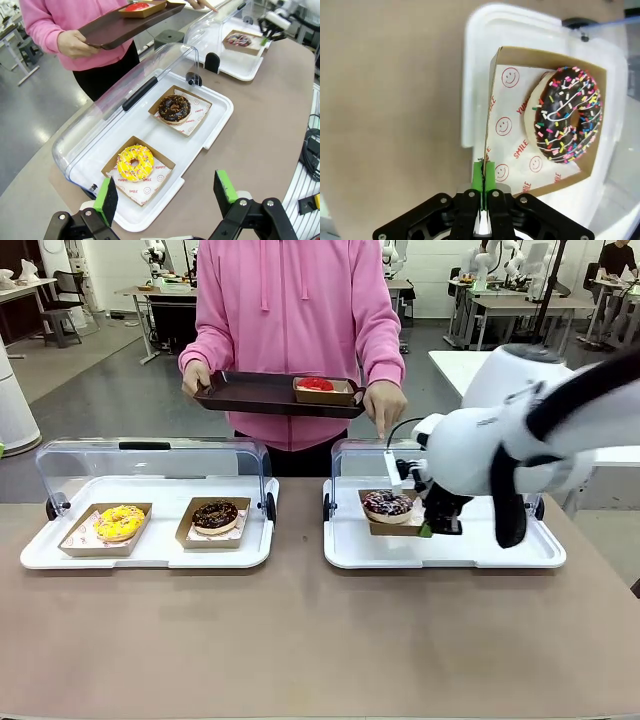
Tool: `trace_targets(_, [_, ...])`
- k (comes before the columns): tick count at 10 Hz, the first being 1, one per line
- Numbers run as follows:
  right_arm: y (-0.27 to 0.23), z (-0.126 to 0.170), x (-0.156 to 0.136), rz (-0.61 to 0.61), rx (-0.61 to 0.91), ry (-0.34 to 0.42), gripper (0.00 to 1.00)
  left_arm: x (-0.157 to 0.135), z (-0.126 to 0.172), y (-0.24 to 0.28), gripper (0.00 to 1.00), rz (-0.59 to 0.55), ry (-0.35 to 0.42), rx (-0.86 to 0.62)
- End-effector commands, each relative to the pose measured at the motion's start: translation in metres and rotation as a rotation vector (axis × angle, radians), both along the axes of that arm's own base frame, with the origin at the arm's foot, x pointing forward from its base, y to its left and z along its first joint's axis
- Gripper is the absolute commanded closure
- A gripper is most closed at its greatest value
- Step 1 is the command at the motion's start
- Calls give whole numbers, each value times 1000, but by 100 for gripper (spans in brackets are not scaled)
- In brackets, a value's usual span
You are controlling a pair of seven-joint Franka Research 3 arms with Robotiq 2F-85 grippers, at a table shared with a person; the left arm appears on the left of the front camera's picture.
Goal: Provide the desired donut to the person.
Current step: Pick up and lift the Paper togo box containing the Donut pointed at by the person.
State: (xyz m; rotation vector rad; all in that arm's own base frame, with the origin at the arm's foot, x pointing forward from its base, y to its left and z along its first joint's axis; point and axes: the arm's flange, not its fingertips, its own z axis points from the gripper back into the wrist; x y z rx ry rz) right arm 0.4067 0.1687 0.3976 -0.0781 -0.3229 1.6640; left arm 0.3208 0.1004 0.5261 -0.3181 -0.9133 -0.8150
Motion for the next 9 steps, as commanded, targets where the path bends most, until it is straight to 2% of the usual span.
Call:
trace_targets(1, [-18,31,-52,71,25,-36,100,0,0,1,0,-2,-1,-13])
trace_targets(3, [-29,62,-93,119,51,-95,100,0,0,1,0,-2,-1,-13])
trace_targets(5, [-46,90,-121,129,79,-126,100,0,0,1,0,-2,-1,-13])
trace_targets(7, [-66,107,-136,140,115,-177,100,0,0,1,0,-2,-1,-13])
trace_targets(9, [-85,110,-137,162,147,-184,100,0,0,1,0,-2,-1,-13])
